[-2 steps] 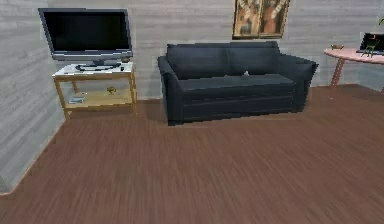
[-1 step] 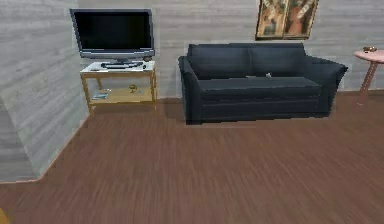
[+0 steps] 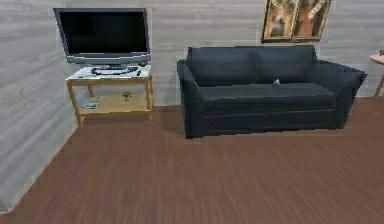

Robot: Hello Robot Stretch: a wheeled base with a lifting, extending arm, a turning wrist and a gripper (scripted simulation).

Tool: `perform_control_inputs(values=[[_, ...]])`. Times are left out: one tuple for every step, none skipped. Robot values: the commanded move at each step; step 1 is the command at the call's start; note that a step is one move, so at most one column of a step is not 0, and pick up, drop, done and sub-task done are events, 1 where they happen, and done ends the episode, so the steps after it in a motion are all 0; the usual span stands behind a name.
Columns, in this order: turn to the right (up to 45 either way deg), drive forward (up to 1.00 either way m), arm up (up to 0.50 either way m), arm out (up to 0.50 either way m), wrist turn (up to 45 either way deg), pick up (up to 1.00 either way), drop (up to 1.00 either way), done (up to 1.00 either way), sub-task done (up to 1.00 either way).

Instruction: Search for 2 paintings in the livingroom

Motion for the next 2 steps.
perform_control_inputs(values=[[-27.0,0.00,0.00,0.00,0.0,0.00,0.00,0.00,0.00],[0.0,0.90,0.00,0.00,0.0,0.00,0.00,0.00,0.00]])
